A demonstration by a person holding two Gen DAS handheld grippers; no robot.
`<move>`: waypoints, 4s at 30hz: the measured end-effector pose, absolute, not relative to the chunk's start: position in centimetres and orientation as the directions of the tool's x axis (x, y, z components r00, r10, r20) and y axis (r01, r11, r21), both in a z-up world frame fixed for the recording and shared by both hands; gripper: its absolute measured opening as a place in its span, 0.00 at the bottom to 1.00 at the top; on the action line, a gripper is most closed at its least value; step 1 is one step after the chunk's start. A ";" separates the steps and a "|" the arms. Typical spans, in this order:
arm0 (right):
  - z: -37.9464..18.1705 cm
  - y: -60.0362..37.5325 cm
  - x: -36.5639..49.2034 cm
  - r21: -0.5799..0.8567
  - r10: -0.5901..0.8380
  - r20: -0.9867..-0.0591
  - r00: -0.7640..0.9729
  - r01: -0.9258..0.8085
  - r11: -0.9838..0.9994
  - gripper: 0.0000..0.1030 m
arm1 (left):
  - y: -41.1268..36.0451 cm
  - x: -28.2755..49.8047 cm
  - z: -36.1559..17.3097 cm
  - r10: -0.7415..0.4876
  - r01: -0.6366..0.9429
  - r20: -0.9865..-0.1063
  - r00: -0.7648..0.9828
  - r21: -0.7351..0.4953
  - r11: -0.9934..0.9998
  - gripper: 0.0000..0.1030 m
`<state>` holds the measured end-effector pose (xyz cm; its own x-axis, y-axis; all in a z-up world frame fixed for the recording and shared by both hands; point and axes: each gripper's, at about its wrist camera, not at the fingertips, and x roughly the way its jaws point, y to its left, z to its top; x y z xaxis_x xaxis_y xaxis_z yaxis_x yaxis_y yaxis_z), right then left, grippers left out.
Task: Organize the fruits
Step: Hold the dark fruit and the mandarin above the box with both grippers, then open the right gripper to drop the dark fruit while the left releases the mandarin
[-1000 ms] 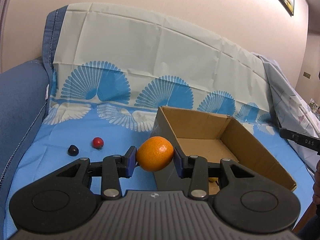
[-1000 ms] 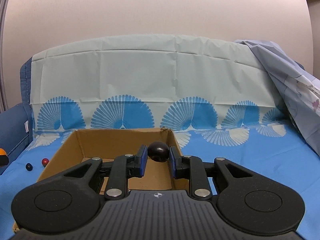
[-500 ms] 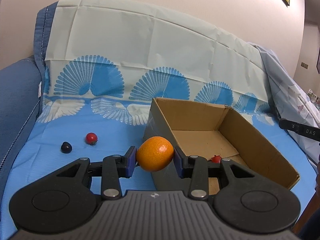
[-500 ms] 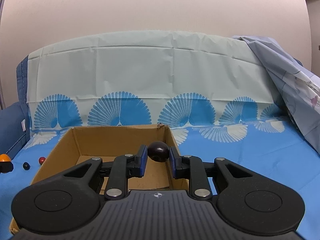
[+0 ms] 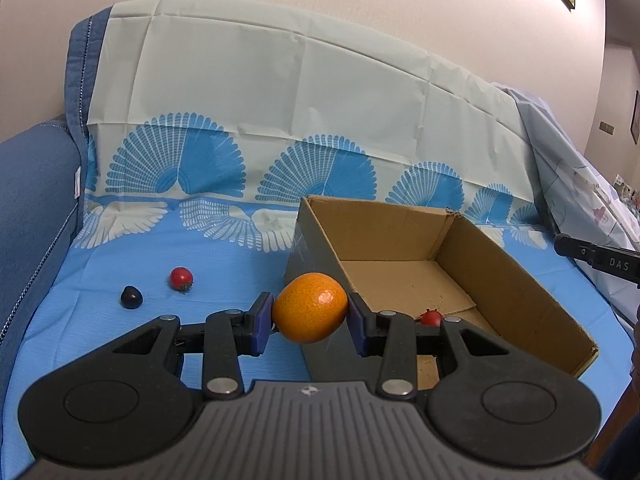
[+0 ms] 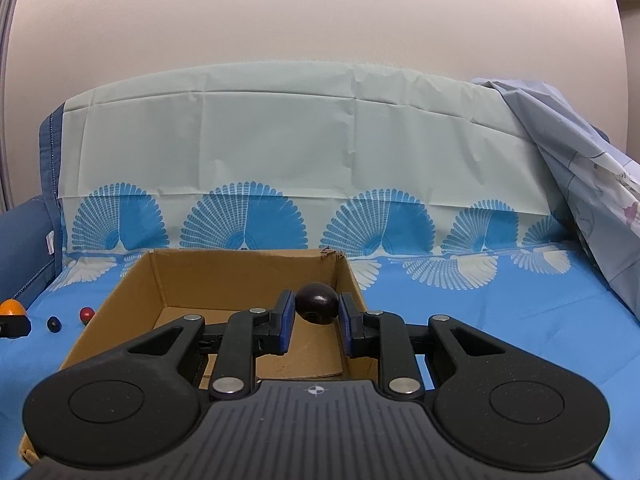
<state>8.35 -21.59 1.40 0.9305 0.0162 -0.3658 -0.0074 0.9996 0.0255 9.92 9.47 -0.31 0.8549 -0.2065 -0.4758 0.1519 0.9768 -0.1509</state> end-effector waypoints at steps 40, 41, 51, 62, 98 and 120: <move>1.1 -20.4 8.8 -0.013 0.020 -0.371 0.928 -0.027 1.000 0.24 | 5.2 9.0 -0.6 -0.267 0.272 -0.436 0.859 -0.053 0.961 0.43; 1.1 -20.3 8.8 -0.014 0.020 -0.372 0.928 -0.028 1.000 0.24 | 4.9 8.9 -0.6 -0.271 0.279 -0.432 0.860 -0.048 0.959 0.43; 0.7 -19.8 9.7 -0.027 0.021 -0.385 0.923 -0.034 0.999 0.24 | 2.3 8.9 -1.0 -0.333 0.343 -0.395 0.856 -0.047 0.938 0.43; 0.2 -19.2 10.6 -0.037 0.026 -0.399 0.916 -0.045 0.998 0.24 | -1.7 9.0 -1.4 -0.395 0.426 -0.343 0.852 0.016 0.905 0.43; -0.5 -18.4 12.2 -0.062 -0.003 -0.425 0.905 -0.026 0.998 0.24 | -5.4 11.5 -2.5 -0.401 0.459 -0.386 0.831 0.066 0.886 0.43; -0.3 -17.9 12.0 -0.066 -0.027 -0.414 0.910 0.000 0.998 0.57 | -5.1 11.1 -2.2 -0.383 0.438 -0.366 0.848 0.077 0.896 0.61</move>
<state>12.02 -17.87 -0.34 0.9098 -0.0274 -0.4141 -0.0001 0.9978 -0.0663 11.08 -5.12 -2.15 0.8481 -0.3829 -0.3662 0.4379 0.8957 0.0775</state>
